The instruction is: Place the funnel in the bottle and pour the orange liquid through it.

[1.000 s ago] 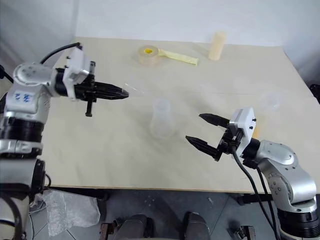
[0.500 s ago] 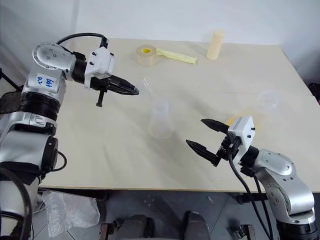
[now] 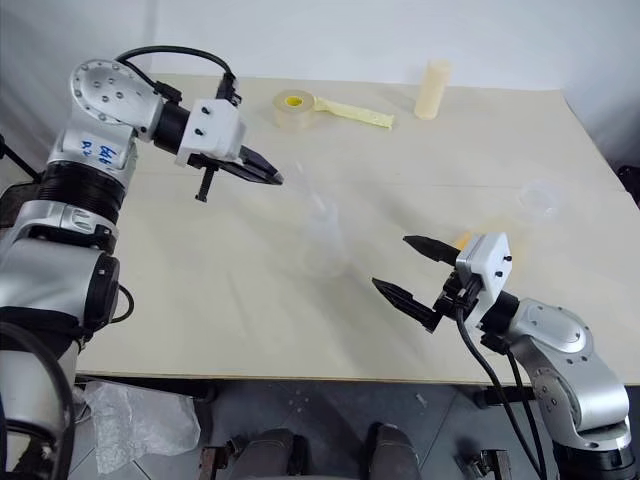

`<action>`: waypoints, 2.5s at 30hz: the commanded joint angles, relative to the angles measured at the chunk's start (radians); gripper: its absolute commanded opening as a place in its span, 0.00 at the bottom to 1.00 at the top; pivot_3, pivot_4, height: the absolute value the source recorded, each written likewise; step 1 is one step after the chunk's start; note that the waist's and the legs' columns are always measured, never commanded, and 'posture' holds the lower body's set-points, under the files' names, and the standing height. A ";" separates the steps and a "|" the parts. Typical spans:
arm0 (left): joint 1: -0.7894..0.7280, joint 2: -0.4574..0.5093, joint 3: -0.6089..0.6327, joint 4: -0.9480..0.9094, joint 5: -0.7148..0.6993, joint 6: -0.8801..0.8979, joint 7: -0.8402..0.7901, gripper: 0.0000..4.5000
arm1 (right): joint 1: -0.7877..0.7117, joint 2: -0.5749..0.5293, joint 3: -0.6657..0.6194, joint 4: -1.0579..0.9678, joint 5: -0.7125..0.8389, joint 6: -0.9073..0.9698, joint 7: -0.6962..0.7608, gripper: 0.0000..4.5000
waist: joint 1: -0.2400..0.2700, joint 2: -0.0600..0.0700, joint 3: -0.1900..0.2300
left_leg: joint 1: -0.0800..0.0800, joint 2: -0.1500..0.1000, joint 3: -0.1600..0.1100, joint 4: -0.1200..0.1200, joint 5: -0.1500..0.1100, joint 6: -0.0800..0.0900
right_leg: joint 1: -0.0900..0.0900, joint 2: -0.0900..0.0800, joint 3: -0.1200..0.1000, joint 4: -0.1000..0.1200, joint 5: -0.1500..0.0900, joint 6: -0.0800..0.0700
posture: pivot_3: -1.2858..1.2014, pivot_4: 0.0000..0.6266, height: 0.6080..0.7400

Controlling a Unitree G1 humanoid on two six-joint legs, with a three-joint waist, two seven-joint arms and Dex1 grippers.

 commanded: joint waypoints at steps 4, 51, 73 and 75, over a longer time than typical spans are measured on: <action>-0.074 -0.024 -0.023 0.031 0.024 -0.086 -0.104 0.01 | 0.000 0.001 -0.012 -0.003 -0.004 -0.023 0.004 1.00 | -0.001 0.000 0.000 | 0.000 0.000 0.000 0.000 0.000 0.000 | 0.000 0.000 0.000 0.000 0.000 0.000 | 0.52 0.24 1.00; 0.097 0.087 0.123 -0.257 -0.203 0.424 0.008 0.99 | 0.060 -0.018 -0.118 -0.015 -0.015 -0.013 -0.024 1.00 | -0.003 0.000 0.000 | 0.000 0.001 -0.001 0.001 0.000 0.001 | 0.000 0.000 0.000 0.001 0.000 0.000 | 0.52 0.24 1.00; 0.819 0.048 0.403 -0.755 -0.614 0.821 0.091 0.99 | 0.410 0.136 -0.498 -0.153 0.014 -0.040 -0.298 1.00 | 0.001 0.001 -0.001 | 0.003 -0.001 -0.011 0.005 0.000 0.000 | 0.002 0.001 0.011 0.008 0.000 0.000 | 0.52 0.24 1.00; 0.812 0.044 0.398 -0.746 -0.606 0.804 0.086 0.99 | 0.396 0.135 -0.490 -0.134 0.004 -0.046 -0.306 1.00 | -0.001 0.001 -0.001 | 0.004 -0.001 -0.009 0.005 0.000 0.000 | 0.002 0.001 0.012 0.007 0.000 0.000 | 0.52 0.24 1.00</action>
